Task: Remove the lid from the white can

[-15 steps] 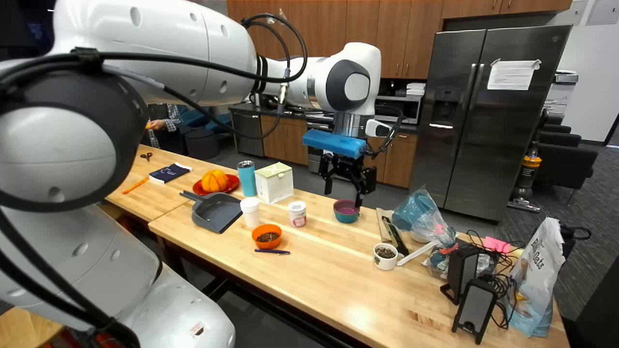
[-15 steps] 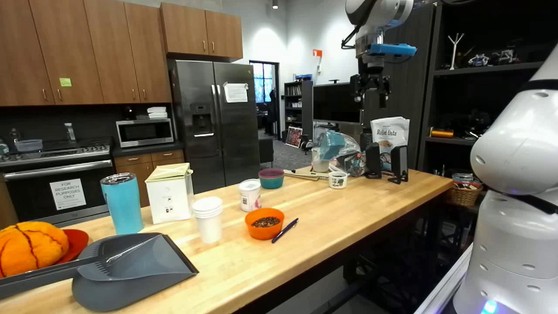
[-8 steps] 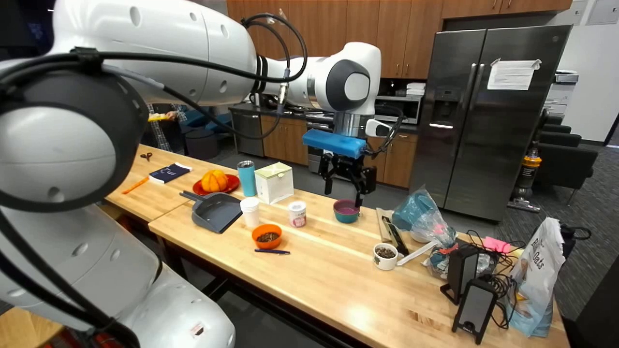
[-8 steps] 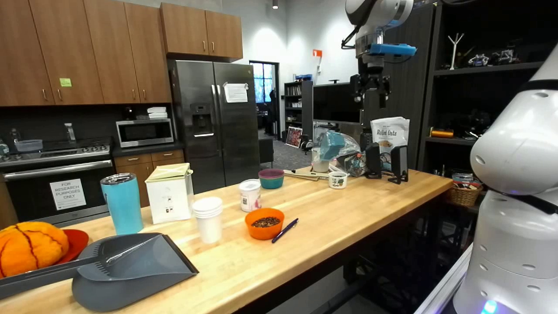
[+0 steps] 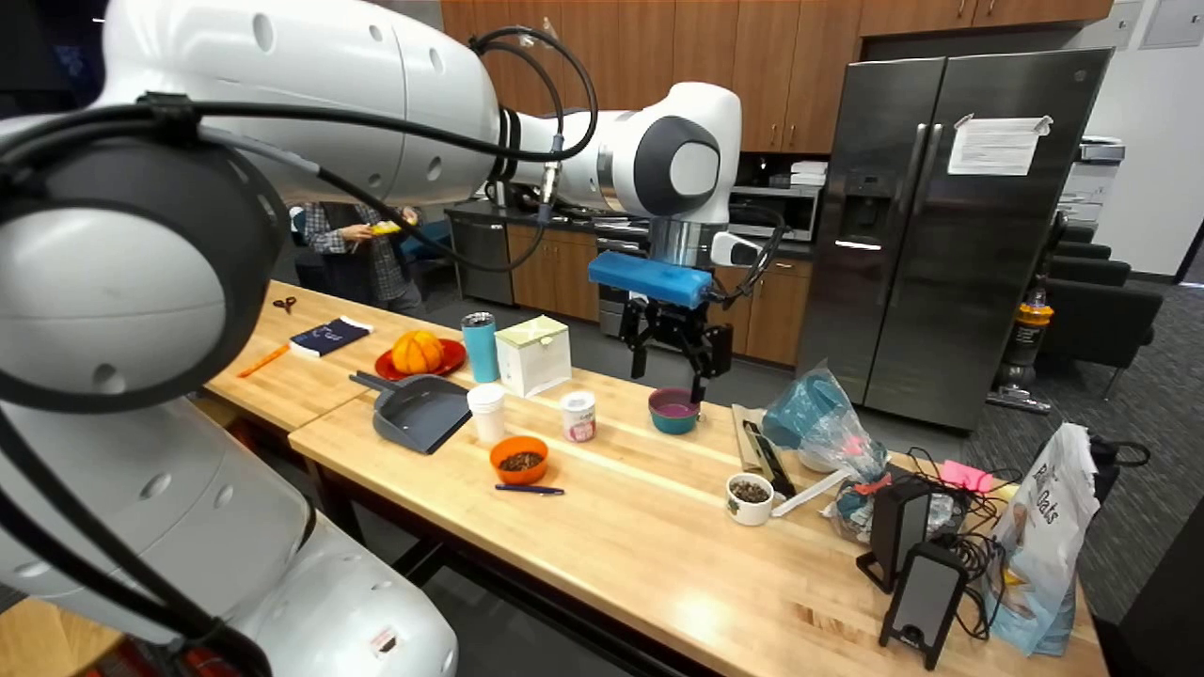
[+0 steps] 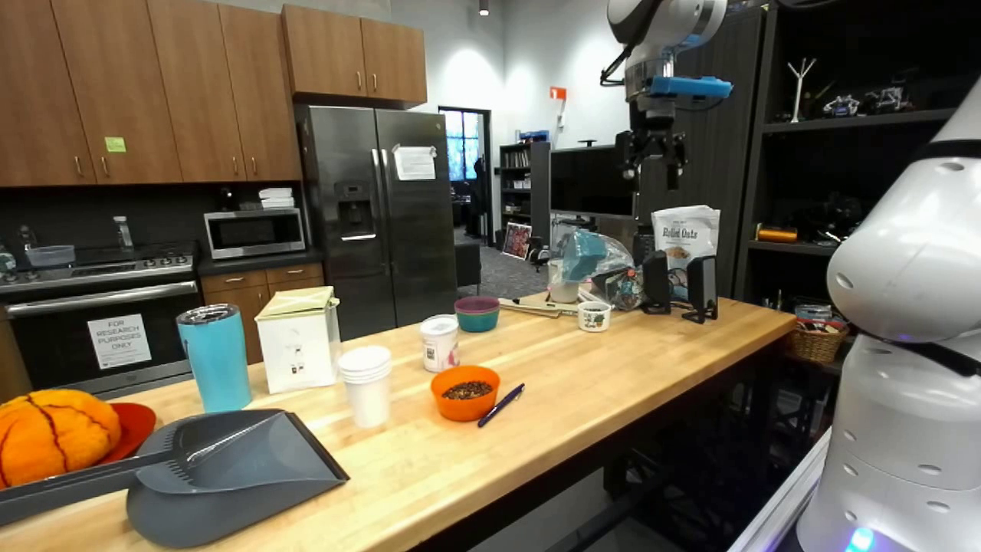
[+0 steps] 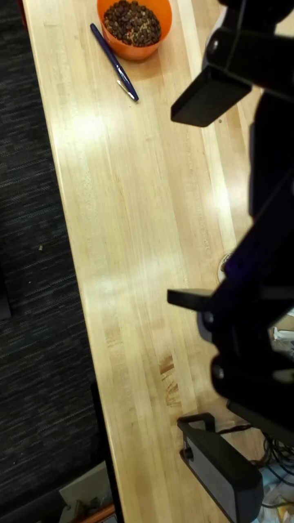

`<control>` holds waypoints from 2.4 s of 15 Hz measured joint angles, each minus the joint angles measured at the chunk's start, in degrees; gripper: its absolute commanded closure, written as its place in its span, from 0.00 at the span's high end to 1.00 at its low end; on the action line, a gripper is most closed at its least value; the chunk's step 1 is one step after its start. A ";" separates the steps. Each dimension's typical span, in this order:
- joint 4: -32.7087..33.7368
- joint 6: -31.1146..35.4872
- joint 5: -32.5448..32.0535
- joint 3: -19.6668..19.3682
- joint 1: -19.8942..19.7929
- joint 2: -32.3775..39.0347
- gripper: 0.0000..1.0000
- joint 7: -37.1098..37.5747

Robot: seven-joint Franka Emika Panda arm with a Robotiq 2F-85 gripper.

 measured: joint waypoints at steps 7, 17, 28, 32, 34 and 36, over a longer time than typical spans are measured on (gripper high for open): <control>0.00 0.00 0.00 0.00 0.00 0.00 1.00 0.00; 0.00 0.00 0.00 0.00 0.00 0.00 1.00 0.00; -0.02 0.00 0.00 0.02 -0.01 0.01 1.00 0.00; 0.25 0.56 0.10 0.69 0.07 0.69 1.00 -0.04; 0.95 1.90 0.49 1.28 0.36 1.73 1.00 -0.05; 2.20 3.08 0.94 1.95 0.67 3.39 1.00 -0.05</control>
